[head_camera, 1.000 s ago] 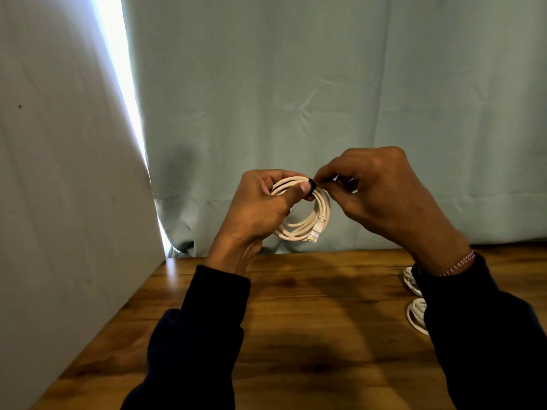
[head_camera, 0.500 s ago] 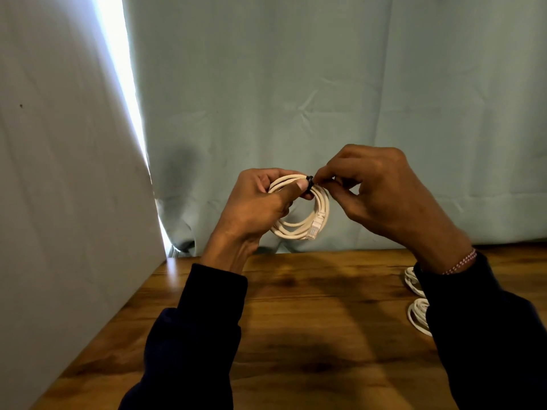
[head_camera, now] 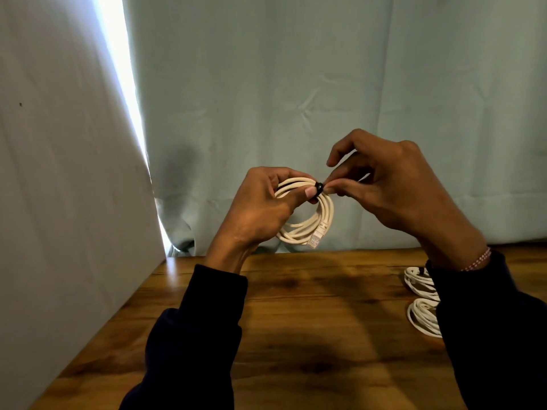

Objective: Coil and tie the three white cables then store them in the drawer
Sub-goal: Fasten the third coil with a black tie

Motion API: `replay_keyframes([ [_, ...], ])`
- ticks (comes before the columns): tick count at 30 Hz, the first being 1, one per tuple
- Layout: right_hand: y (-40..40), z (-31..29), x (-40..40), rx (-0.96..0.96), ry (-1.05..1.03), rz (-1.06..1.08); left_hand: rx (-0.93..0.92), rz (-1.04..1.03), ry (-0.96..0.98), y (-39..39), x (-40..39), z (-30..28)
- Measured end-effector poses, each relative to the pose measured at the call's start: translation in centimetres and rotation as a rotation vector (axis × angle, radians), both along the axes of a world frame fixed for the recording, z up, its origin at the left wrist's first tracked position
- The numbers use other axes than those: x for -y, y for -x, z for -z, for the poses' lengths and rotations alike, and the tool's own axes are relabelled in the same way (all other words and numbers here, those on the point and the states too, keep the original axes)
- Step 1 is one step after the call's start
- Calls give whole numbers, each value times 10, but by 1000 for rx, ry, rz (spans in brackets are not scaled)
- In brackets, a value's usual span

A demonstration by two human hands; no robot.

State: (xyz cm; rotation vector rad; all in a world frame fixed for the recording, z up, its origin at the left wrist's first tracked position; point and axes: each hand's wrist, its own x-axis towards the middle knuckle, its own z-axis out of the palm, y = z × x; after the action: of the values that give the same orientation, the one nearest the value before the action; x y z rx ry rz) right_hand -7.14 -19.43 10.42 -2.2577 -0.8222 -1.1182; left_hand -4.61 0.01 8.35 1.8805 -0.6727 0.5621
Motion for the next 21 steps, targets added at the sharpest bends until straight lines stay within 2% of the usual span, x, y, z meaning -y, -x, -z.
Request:
replay_keyframes([
  [6, 6, -3, 5, -159, -172, -97, 48, 4, 14, 2, 1, 0],
  [21, 9, -6, 8, -358, -310, -219, 81, 42, 5, 7, 1, -1],
])
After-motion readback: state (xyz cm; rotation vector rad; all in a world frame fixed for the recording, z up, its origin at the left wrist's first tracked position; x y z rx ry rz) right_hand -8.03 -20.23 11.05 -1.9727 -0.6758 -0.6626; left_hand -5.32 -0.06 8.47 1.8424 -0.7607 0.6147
